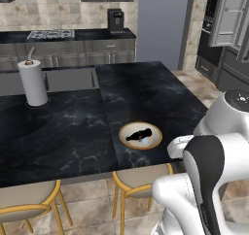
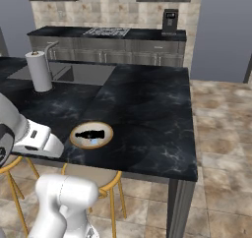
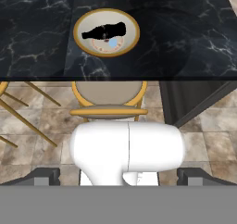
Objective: Open the fridge, grab two sodas, and place both sodas inside the bowl with ice on the dining counter.
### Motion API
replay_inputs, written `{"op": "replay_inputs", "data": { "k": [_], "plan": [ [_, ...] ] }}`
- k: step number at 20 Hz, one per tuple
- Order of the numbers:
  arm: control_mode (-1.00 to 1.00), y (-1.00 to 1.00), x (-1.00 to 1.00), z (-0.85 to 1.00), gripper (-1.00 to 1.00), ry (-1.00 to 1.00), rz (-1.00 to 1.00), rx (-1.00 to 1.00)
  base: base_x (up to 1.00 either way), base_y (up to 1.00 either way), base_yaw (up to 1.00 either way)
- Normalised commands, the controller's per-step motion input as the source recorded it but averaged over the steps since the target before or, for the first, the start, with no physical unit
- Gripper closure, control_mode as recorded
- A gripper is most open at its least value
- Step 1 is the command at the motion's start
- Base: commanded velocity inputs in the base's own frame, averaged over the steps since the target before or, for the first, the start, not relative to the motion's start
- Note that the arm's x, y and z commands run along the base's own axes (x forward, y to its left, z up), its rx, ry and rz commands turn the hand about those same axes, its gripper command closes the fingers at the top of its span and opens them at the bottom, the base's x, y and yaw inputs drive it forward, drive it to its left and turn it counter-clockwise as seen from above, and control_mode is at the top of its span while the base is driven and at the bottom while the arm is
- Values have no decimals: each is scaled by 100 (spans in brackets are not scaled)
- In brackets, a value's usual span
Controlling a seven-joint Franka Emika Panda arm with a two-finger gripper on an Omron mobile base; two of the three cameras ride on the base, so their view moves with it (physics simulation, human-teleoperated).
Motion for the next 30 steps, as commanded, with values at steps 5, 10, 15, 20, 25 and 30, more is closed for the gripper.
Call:
{"op": "replay_inputs", "data": {
  "k": [5, 10, 15, 20, 25, 30],
  "plan": [
    [100, 0, -1, 0, -100, -2, 0, 0, -15, -21, -2],
    [100, 0, 0, 0, -100, 0, 0, 0, -28, -68, -20],
    [100, 0, 0, 0, -100, 0, 0, 0, -22, -81, -41],
    [100, 0, 0, 0, -100, 0, 0, 0, -9, -90, -38],
    [100, 0, 0, 0, -100, 0, 0, 0, 0, -96, -24],
    [100, 0, 0, 0, -100, 0, 0, 0, 1, -100, -13]
  ]
}}
